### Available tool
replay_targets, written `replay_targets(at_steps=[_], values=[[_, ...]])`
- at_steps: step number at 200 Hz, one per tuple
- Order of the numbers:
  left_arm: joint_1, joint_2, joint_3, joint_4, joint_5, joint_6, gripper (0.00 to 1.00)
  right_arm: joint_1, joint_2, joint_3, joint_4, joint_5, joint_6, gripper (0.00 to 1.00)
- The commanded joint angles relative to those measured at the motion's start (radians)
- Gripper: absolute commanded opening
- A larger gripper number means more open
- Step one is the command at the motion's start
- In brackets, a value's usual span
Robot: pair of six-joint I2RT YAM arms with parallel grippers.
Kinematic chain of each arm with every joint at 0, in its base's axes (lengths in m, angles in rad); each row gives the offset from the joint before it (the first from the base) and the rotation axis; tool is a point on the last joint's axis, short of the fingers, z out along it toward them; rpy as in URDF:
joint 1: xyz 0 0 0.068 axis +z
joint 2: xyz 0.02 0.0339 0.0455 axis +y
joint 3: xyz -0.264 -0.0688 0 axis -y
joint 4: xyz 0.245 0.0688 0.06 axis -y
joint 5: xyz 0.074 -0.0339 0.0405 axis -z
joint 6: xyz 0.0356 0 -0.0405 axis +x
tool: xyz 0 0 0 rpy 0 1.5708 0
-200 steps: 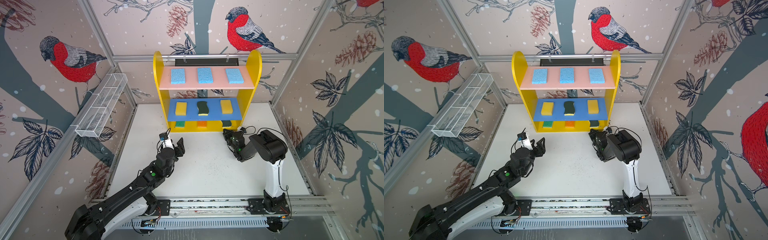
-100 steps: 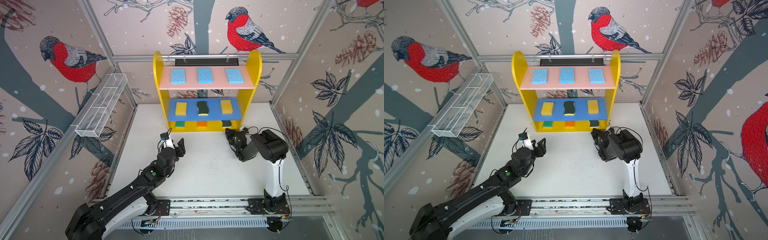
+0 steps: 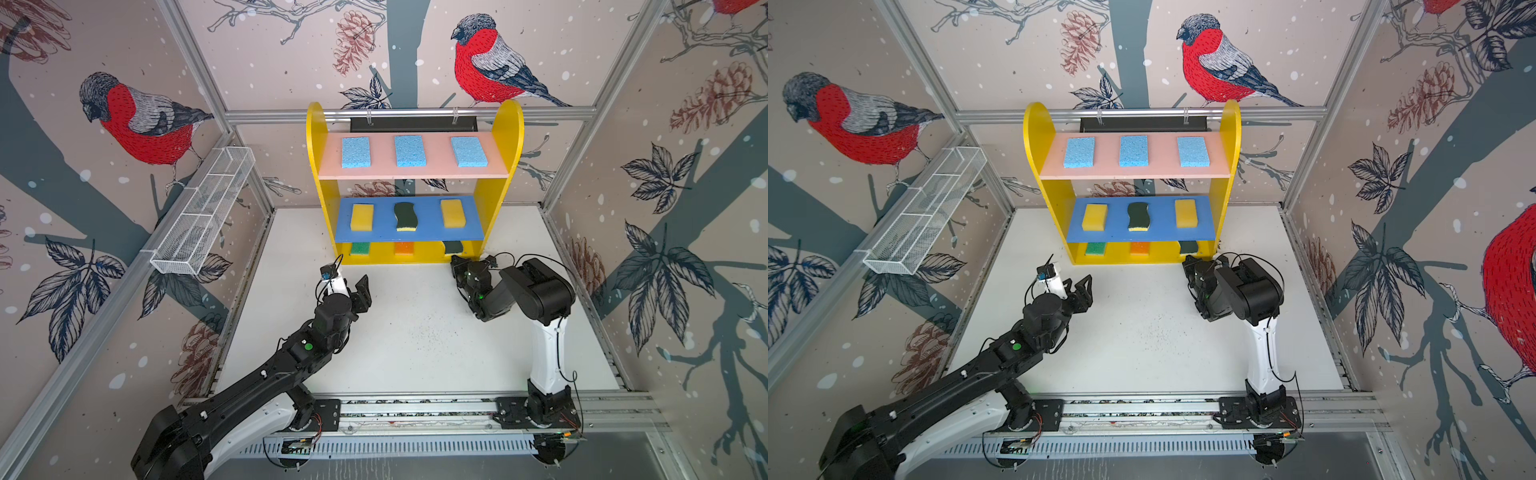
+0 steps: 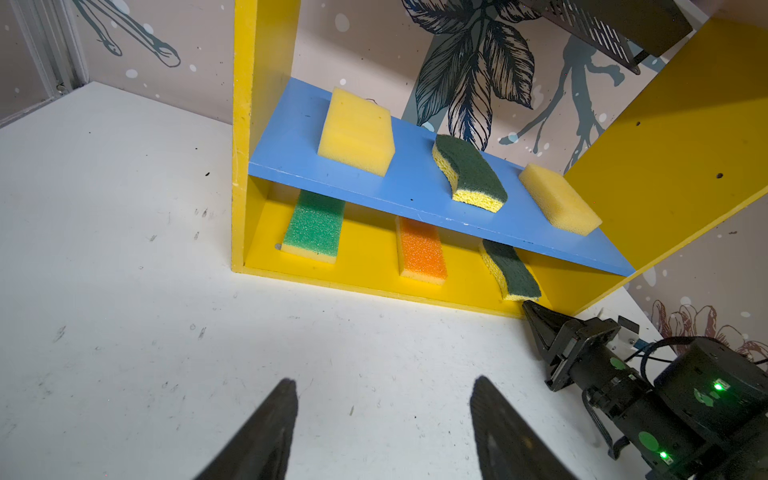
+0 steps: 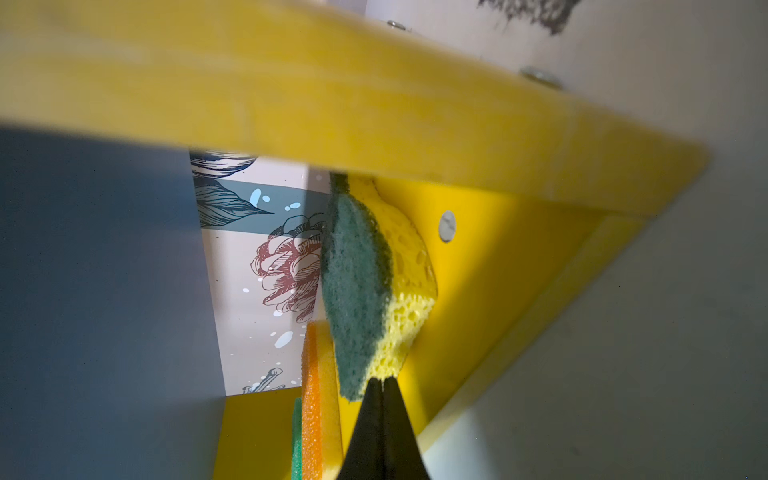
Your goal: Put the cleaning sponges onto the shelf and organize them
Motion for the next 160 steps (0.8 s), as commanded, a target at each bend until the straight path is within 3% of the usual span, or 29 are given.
replay_targets(at_steps=[1, 160], values=[[0.000, -0.003, 0.009, 0.004, 0.002, -0.014, 0.67, 0.007, 0.018, 0.009, -0.200, 0.011, 0.022, 0.00], [0.001, 0.005, 0.005, 0.023, -0.017, -0.024, 0.67, 0.010, 0.060, 0.023, -0.197, -0.014, 0.063, 0.00]])
